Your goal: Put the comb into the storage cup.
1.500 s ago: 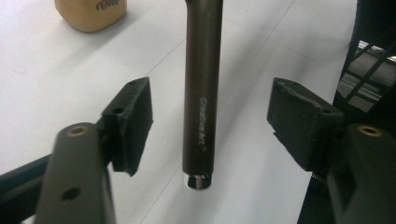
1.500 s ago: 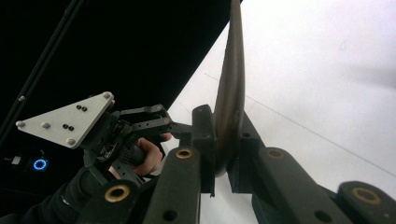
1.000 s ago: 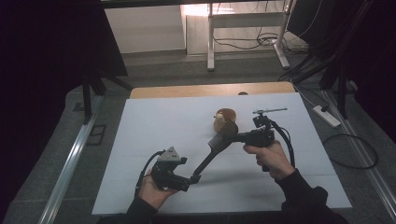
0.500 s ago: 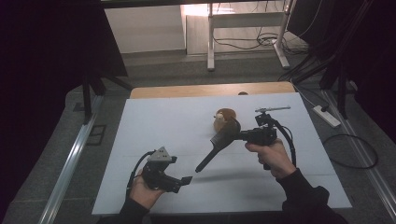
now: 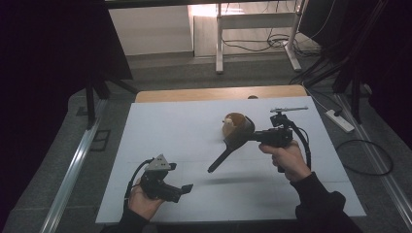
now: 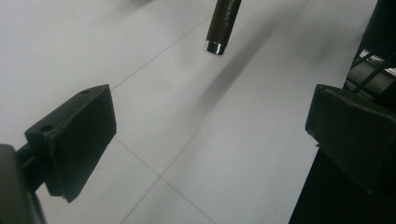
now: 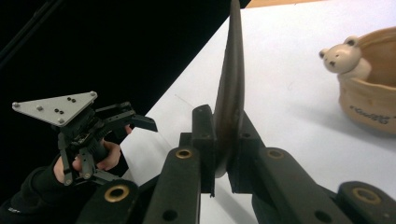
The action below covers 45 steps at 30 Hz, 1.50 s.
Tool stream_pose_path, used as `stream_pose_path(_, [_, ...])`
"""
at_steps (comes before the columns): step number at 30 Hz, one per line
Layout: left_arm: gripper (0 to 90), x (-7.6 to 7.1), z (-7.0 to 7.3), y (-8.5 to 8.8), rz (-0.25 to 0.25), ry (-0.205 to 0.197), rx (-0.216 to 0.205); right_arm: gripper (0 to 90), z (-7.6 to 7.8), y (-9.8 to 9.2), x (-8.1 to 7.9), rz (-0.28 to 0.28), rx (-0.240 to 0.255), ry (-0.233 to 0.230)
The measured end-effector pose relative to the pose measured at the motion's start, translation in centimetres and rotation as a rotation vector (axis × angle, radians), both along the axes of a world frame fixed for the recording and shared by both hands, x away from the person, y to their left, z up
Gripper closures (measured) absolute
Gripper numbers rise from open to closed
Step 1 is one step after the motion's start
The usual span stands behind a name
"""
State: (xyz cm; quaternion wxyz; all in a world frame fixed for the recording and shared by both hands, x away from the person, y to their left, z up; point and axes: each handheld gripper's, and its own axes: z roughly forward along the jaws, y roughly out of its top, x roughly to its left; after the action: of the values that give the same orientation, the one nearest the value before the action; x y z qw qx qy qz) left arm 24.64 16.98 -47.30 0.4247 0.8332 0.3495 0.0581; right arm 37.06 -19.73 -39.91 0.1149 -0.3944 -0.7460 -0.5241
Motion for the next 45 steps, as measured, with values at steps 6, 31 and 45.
stream_pose_path(6, [1.0,-0.2,-0.2,1.0,0.014,0.023,-0.027,83.9,0.5,-0.6,0.3,-0.021,-0.003,-0.014])
stream_pose_path(31, [0.0,-2.3,-0.6,4.6,0.110,0.021,-0.026,84.0,2.0,-2.8,2.3,-0.120,-0.039,-0.055])
stream_pose_path(45, [0.0,-3.5,-0.7,5.5,0.127,0.016,-0.018,83.9,2.9,-3.6,3.7,-0.168,-0.063,-0.077])
